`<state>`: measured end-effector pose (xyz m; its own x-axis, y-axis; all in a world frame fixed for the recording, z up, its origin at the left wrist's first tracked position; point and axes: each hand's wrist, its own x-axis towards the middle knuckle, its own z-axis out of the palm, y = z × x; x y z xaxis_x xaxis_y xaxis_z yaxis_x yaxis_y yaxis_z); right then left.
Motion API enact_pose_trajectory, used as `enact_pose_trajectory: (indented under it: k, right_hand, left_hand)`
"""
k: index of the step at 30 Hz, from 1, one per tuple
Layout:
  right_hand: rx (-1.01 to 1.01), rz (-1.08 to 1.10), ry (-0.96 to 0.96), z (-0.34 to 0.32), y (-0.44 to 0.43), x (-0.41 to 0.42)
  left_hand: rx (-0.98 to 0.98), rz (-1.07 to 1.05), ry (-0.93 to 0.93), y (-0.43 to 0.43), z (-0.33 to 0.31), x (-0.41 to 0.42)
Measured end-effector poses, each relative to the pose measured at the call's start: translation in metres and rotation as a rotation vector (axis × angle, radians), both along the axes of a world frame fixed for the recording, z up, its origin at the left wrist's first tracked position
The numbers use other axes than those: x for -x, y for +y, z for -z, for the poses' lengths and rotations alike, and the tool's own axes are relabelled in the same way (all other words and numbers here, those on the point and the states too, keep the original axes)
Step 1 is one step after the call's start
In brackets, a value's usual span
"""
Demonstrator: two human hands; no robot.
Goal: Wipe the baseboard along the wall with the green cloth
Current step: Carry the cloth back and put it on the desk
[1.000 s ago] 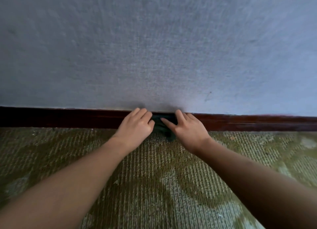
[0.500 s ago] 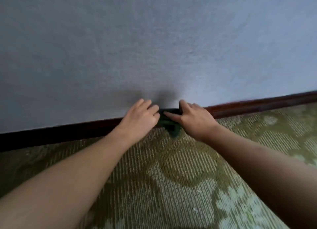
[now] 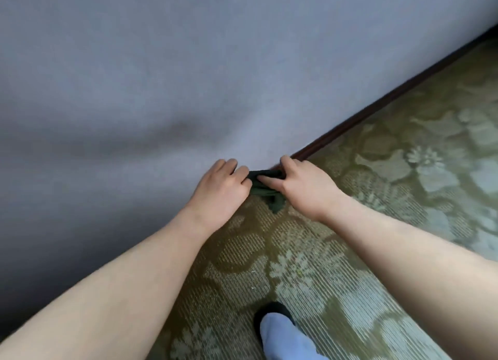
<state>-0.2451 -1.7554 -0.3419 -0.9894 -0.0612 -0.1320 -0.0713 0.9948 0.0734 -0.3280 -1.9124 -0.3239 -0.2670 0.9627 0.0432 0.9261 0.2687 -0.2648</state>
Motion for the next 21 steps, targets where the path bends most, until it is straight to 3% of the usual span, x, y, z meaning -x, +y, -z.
enact_pose_trajectory:
  k: [8,11,13,15,21]
  right_hand:
    - [0.012,0.298,0.129,-0.186,0.088,-0.078]
    - [-0.103,0.321,0.286,-0.249,0.143,-0.109]
    - [-0.145,0.355,0.280,-0.291,0.183,-0.132]
    - [-0.055,0.453,0.220,-0.322,0.219,-0.153]
    - [-0.056,0.713,0.373,-0.420,0.324,-0.270]
  left_hand:
    - [-0.088,0.350,0.117,0.117,-0.198,-0.035]
    - [-0.171,0.443,0.166,0.182,-0.254,-0.055]
    - [-0.222,0.487,0.189,0.231,-0.291,-0.072]
    - [-0.250,0.553,0.215,0.275,-0.328,-0.091]
    - [-0.444,0.778,0.249,0.410,-0.425,-0.188]
